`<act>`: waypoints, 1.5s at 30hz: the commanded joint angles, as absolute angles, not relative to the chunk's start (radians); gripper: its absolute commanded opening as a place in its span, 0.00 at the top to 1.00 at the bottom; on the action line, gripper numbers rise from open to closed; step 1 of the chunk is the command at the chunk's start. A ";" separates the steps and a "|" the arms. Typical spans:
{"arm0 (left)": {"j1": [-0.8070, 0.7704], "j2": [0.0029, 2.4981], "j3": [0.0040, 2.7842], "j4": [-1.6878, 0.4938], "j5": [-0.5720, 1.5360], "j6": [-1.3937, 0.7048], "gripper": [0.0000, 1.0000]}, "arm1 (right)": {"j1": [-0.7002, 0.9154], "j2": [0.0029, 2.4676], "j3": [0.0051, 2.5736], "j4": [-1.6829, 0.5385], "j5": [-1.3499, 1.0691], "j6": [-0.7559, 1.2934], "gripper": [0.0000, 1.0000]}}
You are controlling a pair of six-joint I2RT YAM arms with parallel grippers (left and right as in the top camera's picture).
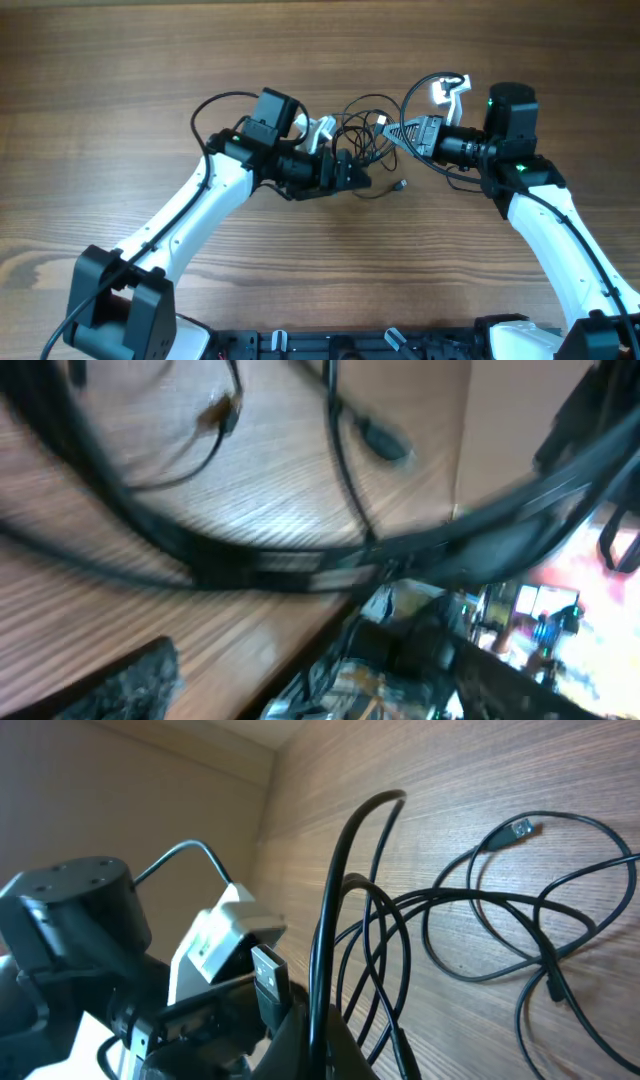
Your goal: Untangle cables
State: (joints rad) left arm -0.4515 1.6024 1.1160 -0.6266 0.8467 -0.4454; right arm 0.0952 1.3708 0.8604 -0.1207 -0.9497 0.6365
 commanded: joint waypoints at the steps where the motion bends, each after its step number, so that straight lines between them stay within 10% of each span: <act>1: -0.483 1.597 1.112 -0.576 0.735 -0.620 0.16 | 0.095 1.371 0.873 -0.113 -1.020 0.675 0.96; 13: -0.495 1.597 1.112 -0.505 0.374 -0.844 0.41 | 0.095 1.371 0.873 -0.120 -1.028 0.684 0.96; 29: -0.392 1.597 1.112 -0.792 0.095 -0.825 0.39 | 0.095 1.371 0.873 -0.202 -1.040 0.598 0.96; 32: -0.361 1.597 1.112 -0.818 0.168 -0.871 0.22 | 0.095 1.371 0.873 -0.220 -1.187 0.430 0.96; 38: -0.356 1.597 1.112 -0.585 0.671 -0.742 0.17 | 0.095 1.371 0.873 -0.313 -1.015 0.422 0.96; 45: -0.356 1.597 1.112 -0.553 0.748 -0.801 0.13 | 0.096 1.371 0.873 -0.330 -1.017 0.422 0.96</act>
State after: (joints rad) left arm -0.3542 1.6024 1.1103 -0.5560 0.6659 -0.7914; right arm 0.0948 1.3708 0.8604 -0.3328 -1.0233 0.4435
